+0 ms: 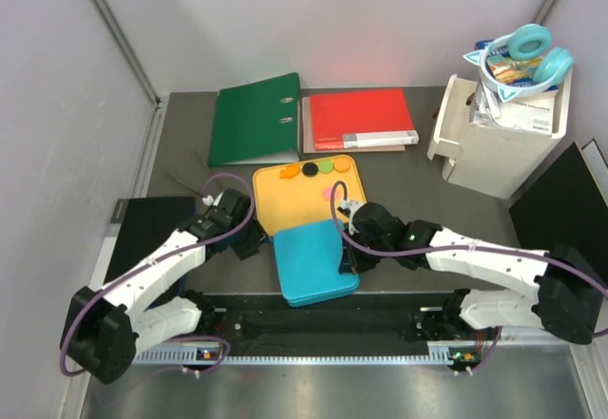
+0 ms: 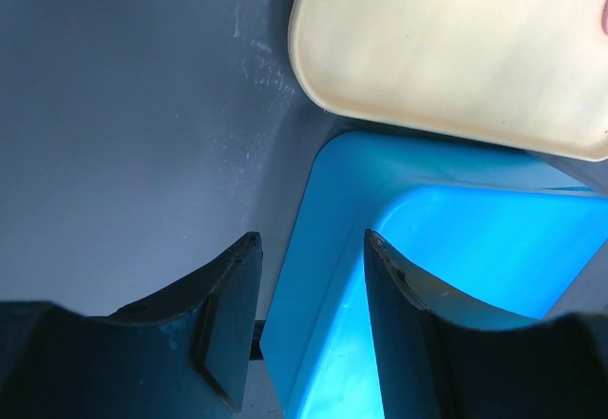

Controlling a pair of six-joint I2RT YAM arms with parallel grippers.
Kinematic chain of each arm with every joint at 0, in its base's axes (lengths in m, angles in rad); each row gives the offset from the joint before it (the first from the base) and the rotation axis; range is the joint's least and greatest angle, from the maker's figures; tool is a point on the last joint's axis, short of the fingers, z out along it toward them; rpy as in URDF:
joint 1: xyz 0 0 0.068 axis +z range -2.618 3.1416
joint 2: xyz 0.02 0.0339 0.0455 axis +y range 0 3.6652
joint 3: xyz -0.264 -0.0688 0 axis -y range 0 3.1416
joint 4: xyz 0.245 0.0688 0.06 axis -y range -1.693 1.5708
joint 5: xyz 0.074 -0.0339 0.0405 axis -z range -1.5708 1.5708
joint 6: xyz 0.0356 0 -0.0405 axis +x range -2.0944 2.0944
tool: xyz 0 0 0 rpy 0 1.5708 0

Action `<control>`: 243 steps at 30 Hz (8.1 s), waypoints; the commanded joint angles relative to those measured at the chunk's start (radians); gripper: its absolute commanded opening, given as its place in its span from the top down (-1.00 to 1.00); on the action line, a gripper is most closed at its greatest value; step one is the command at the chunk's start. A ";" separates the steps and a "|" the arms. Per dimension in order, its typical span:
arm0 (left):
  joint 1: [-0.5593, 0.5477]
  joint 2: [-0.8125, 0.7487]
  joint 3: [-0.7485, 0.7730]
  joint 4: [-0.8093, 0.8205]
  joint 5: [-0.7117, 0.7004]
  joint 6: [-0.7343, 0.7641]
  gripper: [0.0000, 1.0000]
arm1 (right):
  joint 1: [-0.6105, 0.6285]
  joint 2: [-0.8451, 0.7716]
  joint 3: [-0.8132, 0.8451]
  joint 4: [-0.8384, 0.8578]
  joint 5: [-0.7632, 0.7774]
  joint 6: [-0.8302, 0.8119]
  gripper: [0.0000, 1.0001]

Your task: Pack the cookies

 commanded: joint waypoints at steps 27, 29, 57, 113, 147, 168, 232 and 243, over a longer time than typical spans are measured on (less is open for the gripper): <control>-0.084 0.055 -0.016 0.076 0.015 -0.057 -0.03 | -0.053 -0.305 0.063 -0.241 0.257 0.038 0.99; -0.090 0.053 -0.016 0.073 0.007 -0.068 -0.02 | -0.081 -0.305 0.020 -0.257 0.260 0.064 1.00; -0.133 0.067 -0.036 0.240 0.108 -0.111 0.03 | -0.109 -0.169 -0.187 0.021 0.053 0.148 1.00; -0.179 -0.152 -0.034 -0.052 0.455 0.290 1.00 | -0.176 0.127 0.300 -0.085 0.041 -0.019 1.00; -0.280 -0.094 -0.071 -0.054 0.575 0.382 1.00 | -0.139 0.186 0.190 -0.008 -0.019 -0.016 1.00; -0.280 -0.069 -0.059 -0.094 0.575 0.429 1.00 | -0.036 0.276 0.211 0.028 -0.027 0.015 1.00; -0.282 0.030 -0.212 0.185 0.469 0.214 1.00 | -0.336 0.290 0.227 -0.168 0.120 -0.085 1.00; -0.280 0.065 -0.206 0.212 0.473 0.213 1.00 | -0.313 0.246 0.250 -0.208 0.107 -0.072 1.00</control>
